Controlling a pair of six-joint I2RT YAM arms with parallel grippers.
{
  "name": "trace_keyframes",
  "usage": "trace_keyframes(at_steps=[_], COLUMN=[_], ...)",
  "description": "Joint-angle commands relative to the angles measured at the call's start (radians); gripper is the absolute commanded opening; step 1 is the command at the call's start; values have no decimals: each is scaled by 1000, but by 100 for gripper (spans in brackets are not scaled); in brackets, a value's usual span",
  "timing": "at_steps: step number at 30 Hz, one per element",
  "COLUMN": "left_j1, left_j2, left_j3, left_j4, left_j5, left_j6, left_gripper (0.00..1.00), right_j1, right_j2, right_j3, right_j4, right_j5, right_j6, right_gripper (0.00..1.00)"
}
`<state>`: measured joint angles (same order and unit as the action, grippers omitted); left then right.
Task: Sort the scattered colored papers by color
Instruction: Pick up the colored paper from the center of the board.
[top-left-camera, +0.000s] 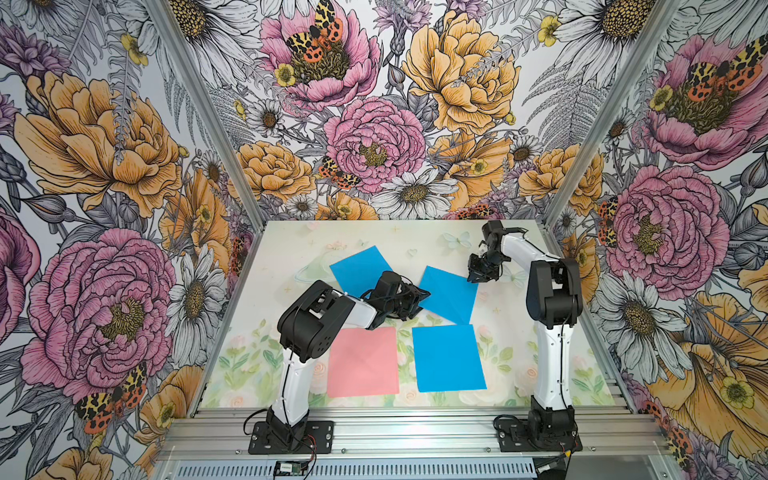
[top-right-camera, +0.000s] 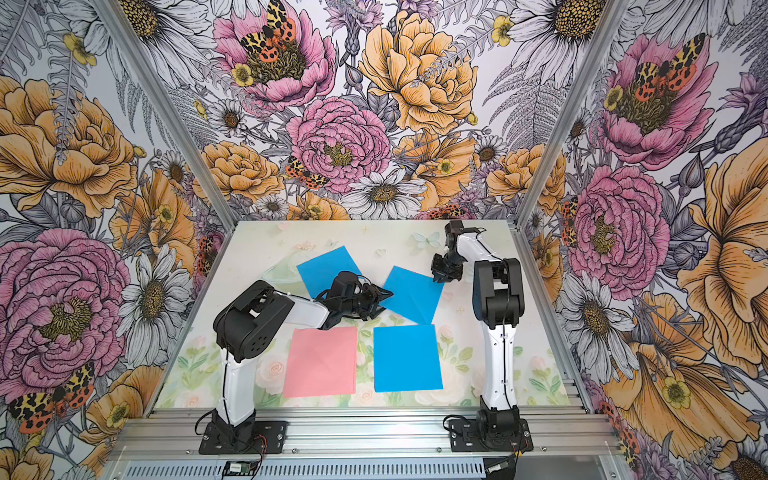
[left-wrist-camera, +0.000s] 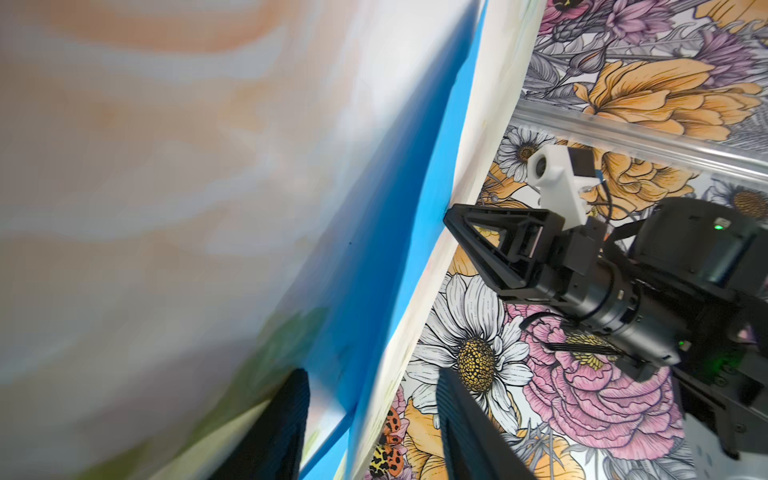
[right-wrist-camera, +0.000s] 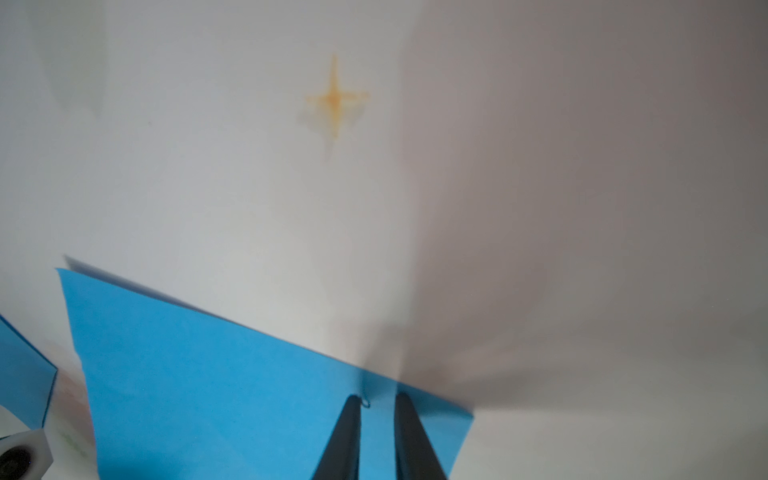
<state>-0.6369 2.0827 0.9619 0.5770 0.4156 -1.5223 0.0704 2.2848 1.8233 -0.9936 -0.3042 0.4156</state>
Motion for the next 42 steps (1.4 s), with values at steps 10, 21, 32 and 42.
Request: trace_keyframes(at_steps=[10,21,32,42], left_j1=[-10,-1,14,-92], left_j2=[82,95,358,304], left_j3=[11,375,1023,966], left_j4=[-57,-627,-792,-747], left_j5=[-13,-46,-46,277], left_j6=[12,400,528,396], left_gripper=[41,0,0,0], right_j1=[3,11,11,-44], right_j2=[19,-15,-265,-590], right_j3=[-33,29,44,-139], right_j4=[-16,-4,-4,-9], right_j5=[-6,21,93,184], right_j6=[-40,-86,-101,-63], right_gripper=[19,21,96,99])
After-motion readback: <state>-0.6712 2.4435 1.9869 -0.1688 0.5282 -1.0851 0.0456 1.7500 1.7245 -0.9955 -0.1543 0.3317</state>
